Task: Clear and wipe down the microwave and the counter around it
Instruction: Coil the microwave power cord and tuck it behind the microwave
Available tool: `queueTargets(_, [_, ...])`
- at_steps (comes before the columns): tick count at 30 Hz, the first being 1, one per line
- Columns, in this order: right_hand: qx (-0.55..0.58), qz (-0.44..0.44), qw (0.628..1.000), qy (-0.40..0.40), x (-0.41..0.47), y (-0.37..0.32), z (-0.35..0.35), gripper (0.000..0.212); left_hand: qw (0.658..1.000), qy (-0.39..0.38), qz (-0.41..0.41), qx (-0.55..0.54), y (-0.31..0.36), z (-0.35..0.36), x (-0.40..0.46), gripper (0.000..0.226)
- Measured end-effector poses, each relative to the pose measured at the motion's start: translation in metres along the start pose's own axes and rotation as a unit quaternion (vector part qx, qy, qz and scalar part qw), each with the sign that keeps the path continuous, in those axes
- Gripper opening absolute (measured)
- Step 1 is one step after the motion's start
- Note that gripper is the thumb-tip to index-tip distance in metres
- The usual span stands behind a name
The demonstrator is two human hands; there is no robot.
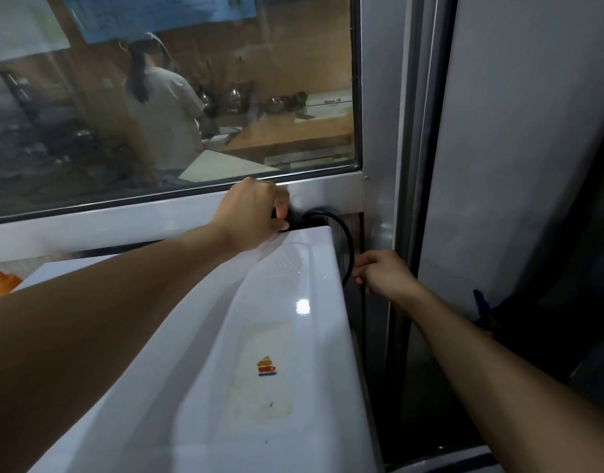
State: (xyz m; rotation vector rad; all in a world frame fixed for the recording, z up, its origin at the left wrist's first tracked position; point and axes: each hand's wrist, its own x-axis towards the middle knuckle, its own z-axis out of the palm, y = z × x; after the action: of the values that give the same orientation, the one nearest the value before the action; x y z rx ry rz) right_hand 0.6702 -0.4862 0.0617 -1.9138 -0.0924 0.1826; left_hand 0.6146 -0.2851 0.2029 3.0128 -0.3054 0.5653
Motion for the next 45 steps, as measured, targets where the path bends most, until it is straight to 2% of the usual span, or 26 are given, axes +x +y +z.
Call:
queueTargets(5, [-0.007, 0.009, 1.0, -0.002, -0.001, 0.001, -0.001, 0.023, 0.999, -0.014, 0.045, 0.023, -0.01, -0.005, 0.0, 0.004])
queueTargets(11, [-0.014, 0.011, 1.0, 0.005, -0.002, -0.003, -0.001, 0.024, 0.999, -0.019, -0.006, -0.043, -0.007, -0.007, 0.001, 0.02])
queueTargets(14, [-0.014, 0.019, 1.0, -0.001, -0.003, -0.001, -0.003, 0.02, 0.997, -0.023, -0.033, -0.062, -0.005, -0.008, 0.0, 0.016])
queueTargets(18, [-0.006, 0.023, 1.0, -0.004, -0.002, 0.0, -0.003, 0.029, 0.995, 0.001, -0.053, -0.081, -0.003, -0.007, -0.002, 0.009])
queueTargets(22, [-0.008, 0.023, 1.0, -0.003, -0.005, 0.001, -0.005, 0.026, 0.993, 0.016, -0.066, -0.1, -0.004, -0.007, -0.004, 0.013])
queueTargets(24, [-0.003, 0.023, 1.0, 0.0, -0.007, 0.001, -0.006, 0.021, 0.993, 0.016, -0.061, -0.099, -0.005, -0.007, -0.004, 0.015])
queueTargets(29, [0.005, 0.021, 1.0, 0.004, -0.008, 0.0, -0.008, 0.024, 0.997, 0.009, -0.046, -0.067, -0.005, -0.006, -0.005, 0.014])
queueTargets(31, [0.013, 0.022, 1.0, -0.001, -0.008, -0.002, -0.005, 0.019, 0.996, 0.018, -0.057, -0.06, -0.003, -0.005, -0.005, 0.008])
queueTargets(38, [-0.012, 0.018, 1.0, 0.0, -0.008, -0.009, 0.002, 0.018, 0.991, 0.049, -0.102, -0.07, 0.007, 0.004, -0.002, 0.02])
queueTargets(45, [-0.014, 0.03, 0.999, 0.003, -0.007, -0.01, -0.002, 0.024, 0.993, 0.047, -0.098, -0.046, -0.007, 0.0, -0.011, 0.008])
